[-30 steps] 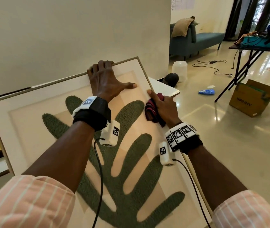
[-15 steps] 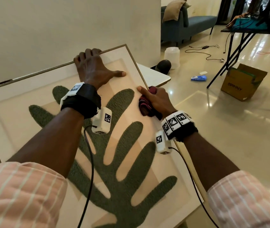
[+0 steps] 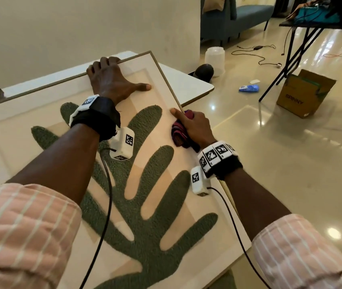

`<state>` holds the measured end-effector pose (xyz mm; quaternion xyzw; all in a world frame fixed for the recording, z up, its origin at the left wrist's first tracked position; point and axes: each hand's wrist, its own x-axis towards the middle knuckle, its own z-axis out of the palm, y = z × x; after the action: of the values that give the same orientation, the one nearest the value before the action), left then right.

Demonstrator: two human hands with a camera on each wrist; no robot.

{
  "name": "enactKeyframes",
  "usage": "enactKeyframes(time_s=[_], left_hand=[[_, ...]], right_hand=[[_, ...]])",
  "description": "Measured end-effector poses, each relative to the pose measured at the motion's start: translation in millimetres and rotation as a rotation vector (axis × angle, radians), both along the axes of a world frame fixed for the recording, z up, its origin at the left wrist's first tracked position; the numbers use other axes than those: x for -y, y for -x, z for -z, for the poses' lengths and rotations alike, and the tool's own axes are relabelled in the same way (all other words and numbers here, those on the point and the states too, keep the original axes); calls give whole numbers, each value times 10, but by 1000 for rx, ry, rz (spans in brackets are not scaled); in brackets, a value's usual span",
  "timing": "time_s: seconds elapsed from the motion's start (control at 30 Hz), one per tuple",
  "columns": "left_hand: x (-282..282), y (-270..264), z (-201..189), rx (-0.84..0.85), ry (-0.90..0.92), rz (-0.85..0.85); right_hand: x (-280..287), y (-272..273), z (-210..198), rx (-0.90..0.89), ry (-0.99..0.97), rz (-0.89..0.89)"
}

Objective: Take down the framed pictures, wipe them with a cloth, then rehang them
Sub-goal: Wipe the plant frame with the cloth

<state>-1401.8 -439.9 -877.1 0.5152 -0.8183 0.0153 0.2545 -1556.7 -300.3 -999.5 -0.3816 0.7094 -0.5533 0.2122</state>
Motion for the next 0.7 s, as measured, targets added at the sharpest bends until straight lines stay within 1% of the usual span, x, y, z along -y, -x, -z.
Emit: enactKeyframes(time_s=[0.13, 0.23, 0.33, 0.43, 0.53, 0.63, 0.7], left_hand=[[102, -48, 129, 3, -20, -9], [170, -19, 189, 8, -40, -9], [224, 7, 221, 20, -55, -6], [306, -44, 281, 21, -68, -11], [329, -62, 373, 58, -80, -16], [260, -41, 386, 98, -76, -18], [150, -53, 444, 131, -31, -17]], right_hand=[[-149, -14, 328, 14, -62, 0], [-97, 1, 315, 47, -68, -2], [-18, 0, 261, 15, -60, 13], [-94, -38, 438, 2, -104, 28], [-187, -48, 610, 40, -110, 35], [-141, -29, 621, 45, -111, 36], [-83, -31, 633, 51, -120, 33]])
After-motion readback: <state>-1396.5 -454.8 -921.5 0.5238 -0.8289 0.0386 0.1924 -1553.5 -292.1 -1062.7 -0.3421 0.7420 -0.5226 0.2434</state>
